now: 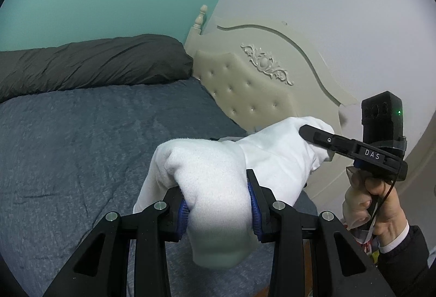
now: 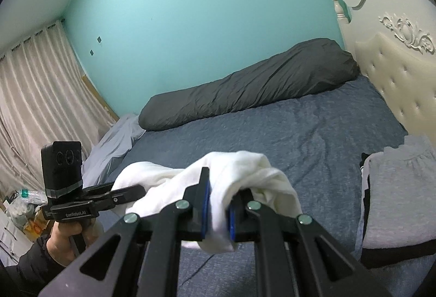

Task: Fold clothes
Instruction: 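Carry the folded white shirt with both grippers toward the clothes stack by the headboard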

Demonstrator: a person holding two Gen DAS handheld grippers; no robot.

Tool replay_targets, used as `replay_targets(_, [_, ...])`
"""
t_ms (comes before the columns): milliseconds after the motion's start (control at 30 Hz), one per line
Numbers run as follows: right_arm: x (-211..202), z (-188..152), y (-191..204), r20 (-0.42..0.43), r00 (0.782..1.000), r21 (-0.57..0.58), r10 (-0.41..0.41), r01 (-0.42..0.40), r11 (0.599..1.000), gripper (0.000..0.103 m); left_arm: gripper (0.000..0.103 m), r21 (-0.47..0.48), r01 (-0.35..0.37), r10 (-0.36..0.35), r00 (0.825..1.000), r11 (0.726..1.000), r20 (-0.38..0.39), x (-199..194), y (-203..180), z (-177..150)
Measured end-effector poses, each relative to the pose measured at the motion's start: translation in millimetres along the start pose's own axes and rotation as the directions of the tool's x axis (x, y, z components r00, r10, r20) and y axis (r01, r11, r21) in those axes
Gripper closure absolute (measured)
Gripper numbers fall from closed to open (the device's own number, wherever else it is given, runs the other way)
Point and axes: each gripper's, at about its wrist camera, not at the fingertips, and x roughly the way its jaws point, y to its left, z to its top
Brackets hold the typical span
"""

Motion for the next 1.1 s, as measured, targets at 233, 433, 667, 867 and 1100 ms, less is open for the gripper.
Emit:
replay_targets(233, [9.8,6.5,-30.9,0.01,1.0,0.034,0.001,-0.002,0.999,0.093,0.064,0.014,0.0,0.001,1.0,1.0,-0.017,32.4,4.8,14.7])
replay_targets(433, [34.1,25.2,-59.7,-0.006,1.0,0.047,-0.01,0.011,0.999,0.093,0.064,0.017,0.004,-0.003,1.0,1.0,-0.028,70.1,19.1,37.1])
replay_targets(667, [50.4,59.1,-102.9,-0.015,1.0,0.077,-0.025,0.026,0.997,0.093,0.064,0.017,0.006,-0.006,0.999,1.0,-0.038,116.1,21.9,75.1])
replay_targets(867, [54.9,96.9,-133.8,-0.016,0.999,0.098,-0.036,0.038,0.994,0.093,0.064,0.0,0.009,-0.009,0.999,1.0,-0.052,144.3,12.5,109.3])
replay_targets(1100, [50.5,144.6,-169.7,-0.028,0.998,0.107,-0.054,0.056,0.993,0.093,0.064,-0.006,0.006,-0.006,0.998,1.0,-0.065,178.8,-8.7,153.1])
